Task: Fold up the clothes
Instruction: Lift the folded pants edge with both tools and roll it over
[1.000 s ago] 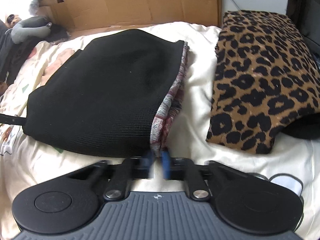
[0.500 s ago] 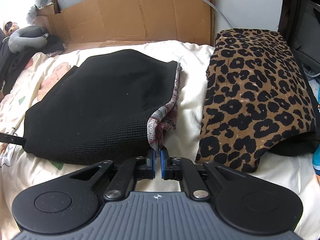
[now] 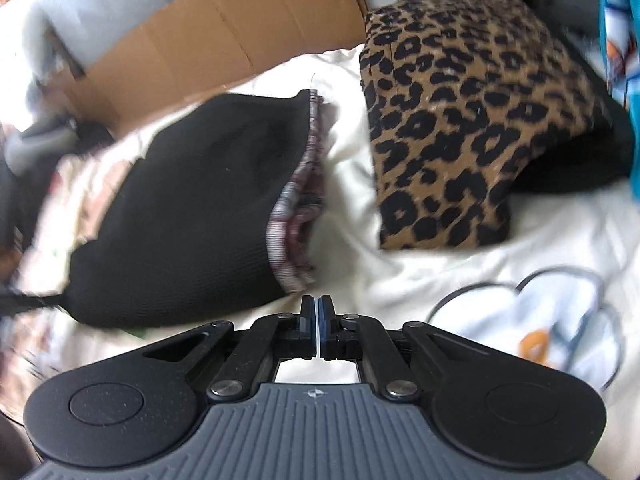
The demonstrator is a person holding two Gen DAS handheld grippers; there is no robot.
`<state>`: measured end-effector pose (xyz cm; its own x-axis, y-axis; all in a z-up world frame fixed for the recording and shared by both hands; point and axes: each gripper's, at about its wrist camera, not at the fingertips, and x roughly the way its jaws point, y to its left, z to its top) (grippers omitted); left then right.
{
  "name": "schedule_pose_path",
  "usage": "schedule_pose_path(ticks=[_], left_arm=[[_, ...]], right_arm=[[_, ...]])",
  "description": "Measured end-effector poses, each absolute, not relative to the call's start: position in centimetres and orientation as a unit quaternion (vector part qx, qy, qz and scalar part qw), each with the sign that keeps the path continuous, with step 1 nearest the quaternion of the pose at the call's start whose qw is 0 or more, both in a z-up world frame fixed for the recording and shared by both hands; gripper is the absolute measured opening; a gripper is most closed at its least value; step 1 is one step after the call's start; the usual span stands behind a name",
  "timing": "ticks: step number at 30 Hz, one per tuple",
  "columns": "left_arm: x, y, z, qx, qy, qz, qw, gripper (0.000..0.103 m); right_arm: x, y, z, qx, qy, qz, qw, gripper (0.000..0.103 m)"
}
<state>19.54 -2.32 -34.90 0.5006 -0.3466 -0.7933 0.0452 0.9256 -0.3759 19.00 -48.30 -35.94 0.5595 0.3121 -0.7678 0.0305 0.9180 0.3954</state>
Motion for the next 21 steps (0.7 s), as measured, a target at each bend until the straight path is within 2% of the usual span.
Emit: schedule_pose_path(ticks=[5, 6, 7, 9, 16, 21], left_arm=[[19.9, -1.0, -34.8, -0.176, 0.484, -0.083, 0.853, 0.007], [20.0, -0.8, -34.8, -0.183, 0.484, -0.083, 0.852, 0.007], [20.0, -0.7, -34.7, -0.187, 0.483, -0.082, 0.851, 0.009], [19.9, -0.8, -34.7, -0.187, 0.485, -0.078, 0.851, 0.011], [19.8, -1.2, -35.1, -0.186, 0.495, -0.077, 0.845, 0.011], [19.7, -1.3, -35.5, -0.178, 0.503, -0.076, 0.842, 0.011]], right_arm=[[18.7, -47.8, -36.9, 0.257, 0.460, 0.097, 0.844, 0.013], [18.7, -47.6, -37.1, 0.271, 0.461, 0.100, 0.839, 0.026], [18.7, -47.5, -37.4, 0.287, 0.459, 0.102, 0.834, 0.043], [18.7, -47.5, -37.9, 0.331, 0.451, 0.108, 0.822, 0.051], [19.6, -45.6, -39.9, 0.440, 0.438, 0.152, 0.769, 0.051], [20.9, -43.6, -38.9, 0.447, 0.421, 0.196, 0.765, 0.051]])
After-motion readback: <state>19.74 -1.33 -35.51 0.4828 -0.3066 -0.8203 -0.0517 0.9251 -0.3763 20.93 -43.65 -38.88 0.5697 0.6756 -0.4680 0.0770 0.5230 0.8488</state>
